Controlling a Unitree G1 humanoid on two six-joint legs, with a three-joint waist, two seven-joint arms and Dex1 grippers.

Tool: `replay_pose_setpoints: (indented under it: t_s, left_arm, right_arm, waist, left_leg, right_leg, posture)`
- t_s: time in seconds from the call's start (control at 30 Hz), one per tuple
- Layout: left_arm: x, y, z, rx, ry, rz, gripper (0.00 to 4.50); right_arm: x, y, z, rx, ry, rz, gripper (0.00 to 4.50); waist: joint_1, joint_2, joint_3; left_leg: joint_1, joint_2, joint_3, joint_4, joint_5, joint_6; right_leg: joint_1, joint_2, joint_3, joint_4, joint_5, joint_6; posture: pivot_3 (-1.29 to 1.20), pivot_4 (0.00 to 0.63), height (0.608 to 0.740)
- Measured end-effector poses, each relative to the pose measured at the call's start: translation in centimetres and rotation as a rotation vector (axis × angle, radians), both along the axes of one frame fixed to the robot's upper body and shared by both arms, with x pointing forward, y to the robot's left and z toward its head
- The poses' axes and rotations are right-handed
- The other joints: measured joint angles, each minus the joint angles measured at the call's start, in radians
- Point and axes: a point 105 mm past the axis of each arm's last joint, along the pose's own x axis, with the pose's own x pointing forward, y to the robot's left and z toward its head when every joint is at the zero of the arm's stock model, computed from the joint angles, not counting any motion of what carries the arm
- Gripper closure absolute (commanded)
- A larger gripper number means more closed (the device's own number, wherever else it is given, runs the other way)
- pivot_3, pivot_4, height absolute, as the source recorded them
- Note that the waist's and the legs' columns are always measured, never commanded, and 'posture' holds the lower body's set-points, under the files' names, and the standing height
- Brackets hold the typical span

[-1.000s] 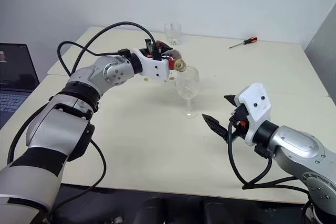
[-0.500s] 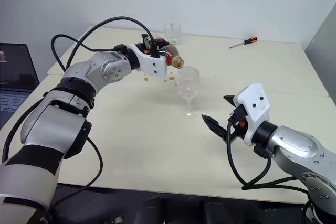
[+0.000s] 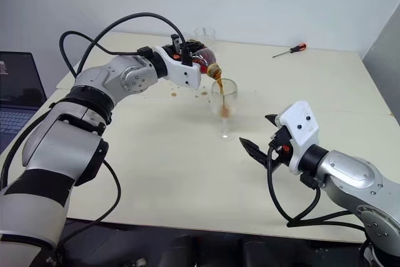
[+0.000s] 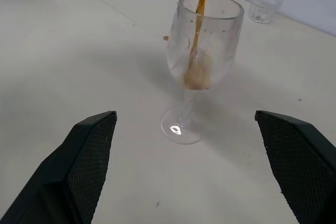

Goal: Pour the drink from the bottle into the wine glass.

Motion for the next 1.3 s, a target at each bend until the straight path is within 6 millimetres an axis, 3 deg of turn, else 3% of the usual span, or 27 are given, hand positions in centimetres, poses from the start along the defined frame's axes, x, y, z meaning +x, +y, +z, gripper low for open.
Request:
replay_pose_setpoints:
  t_s: [0.3,0.63,1.3]
  left_arm:
    - [0.1,0.1,-0.1,0.027,-0.01,0.005,3.81]
    - [0.1,0.0,0.5,0.059,-0.038,0.005,3.81]
    - [0.1,0.1,1.0,0.079,-0.061,0.013,3.81]
  right_arm:
    - [0.0,-0.6,1.6,0.054,-0.087,-0.011,0.0]
    - [-0.6,-1.8,1.4,0.11,-0.164,-0.053,0.0]
    - [-0.6,-1.4,1.6,0.099,-0.193,-0.03,0.0]
  waist:
    - [0.001,-0.001,0.0]
    - [0.0,-0.001,0.001]
    - [0.0,-0.001,0.001]
  left_leg:
    - [0.0,0.0,0.0,0.0,0.0,0.0]
    - [0.0,-0.001,0.001,0.0,0.0,0.0]
    - [0.0,-0.001,0.001,0.0,0.0,0.0]
  right_leg:
    - [0.0,0.0,0.0,0.0,0.0,0.0]
    - [0.0,0.0,0.0,0.0,0.0,0.0]
    - [0.0,0.0,0.0,0.0,0.0,0.0]
  posture:
    - [0.0,0.15,0.74]
    - [0.0,0.15,0.74]
    - [0.0,0.15,0.74]
